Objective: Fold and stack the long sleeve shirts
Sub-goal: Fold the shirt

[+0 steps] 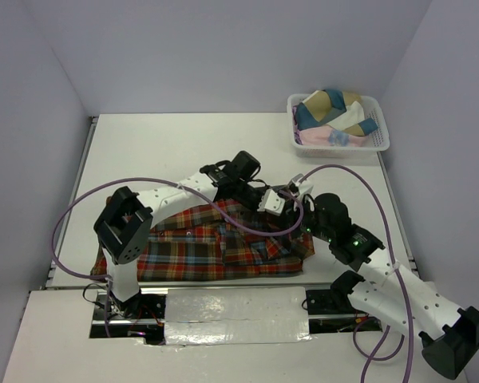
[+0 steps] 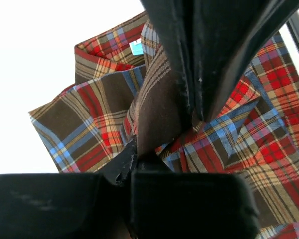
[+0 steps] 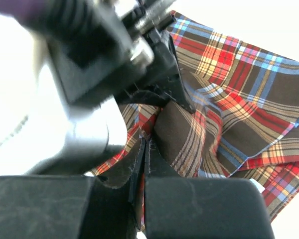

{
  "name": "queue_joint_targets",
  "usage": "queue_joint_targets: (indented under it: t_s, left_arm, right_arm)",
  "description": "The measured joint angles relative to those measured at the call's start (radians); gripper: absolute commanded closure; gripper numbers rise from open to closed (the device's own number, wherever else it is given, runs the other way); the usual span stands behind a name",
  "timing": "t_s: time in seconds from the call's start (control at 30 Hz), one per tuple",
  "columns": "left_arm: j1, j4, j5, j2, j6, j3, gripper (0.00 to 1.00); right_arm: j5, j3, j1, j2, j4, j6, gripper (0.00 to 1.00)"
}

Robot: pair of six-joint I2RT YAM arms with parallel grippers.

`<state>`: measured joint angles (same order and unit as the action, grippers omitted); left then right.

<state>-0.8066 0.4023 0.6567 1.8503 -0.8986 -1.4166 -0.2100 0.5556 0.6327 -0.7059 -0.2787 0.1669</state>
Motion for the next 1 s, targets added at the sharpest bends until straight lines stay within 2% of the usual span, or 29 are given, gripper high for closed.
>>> queue_joint_targets:
  t_s: [0.03, 0.13, 0.23, 0.33, 0.47, 0.6, 0.7, 0.8, 1.0]
  left_arm:
    - [0.000, 0.020, -0.005, 0.000, 0.011, -0.014, 1.00]
    - [0.008, 0.130, -0.028, 0.000, 0.017, -0.088, 1.00]
    - [0.014, 0.262, -0.073, -0.001, 0.042, -0.205, 1.00]
    - [-0.002, 0.372, -0.113, -0.045, 0.042, -0.261, 1.00]
    - [-0.069, 0.518, -0.195, -0.161, 0.069, -0.248, 1.00]
    - [-0.174, 0.605, -0.233, -0.234, 0.202, -0.246, 1.00]
    - [-0.192, 0.632, -0.256, -0.241, 0.346, -0.246, 1.00]
    - [-0.146, 0.621, -0.275, -0.233, 0.533, -0.240, 1.00]
    - [0.082, 0.554, -0.281, -0.185, 0.888, -0.238, 1.00]
  right_arm:
    - [0.005, 0.000, 0.000, 0.002, 0.000, 0.000, 0.79]
    - [0.037, 0.011, -0.002, 0.015, -0.014, 0.018, 0.46]
    - [0.072, 0.058, -0.002, 0.031, -0.052, 0.018, 0.29]
    - [0.110, 0.113, 0.000, 0.078, -0.075, 0.018, 0.24]
    - [0.156, 0.177, -0.010, 0.134, -0.085, 0.027, 0.25]
    - [0.174, 0.229, -0.014, 0.097, -0.109, 0.050, 0.24]
    - [0.168, 0.227, -0.014, 0.076, -0.159, 0.072, 0.23]
    - [0.175, 0.215, -0.015, 0.095, -0.209, 0.097, 0.23]
    - [0.193, 0.259, -0.015, 0.084, -0.243, 0.099, 0.25]
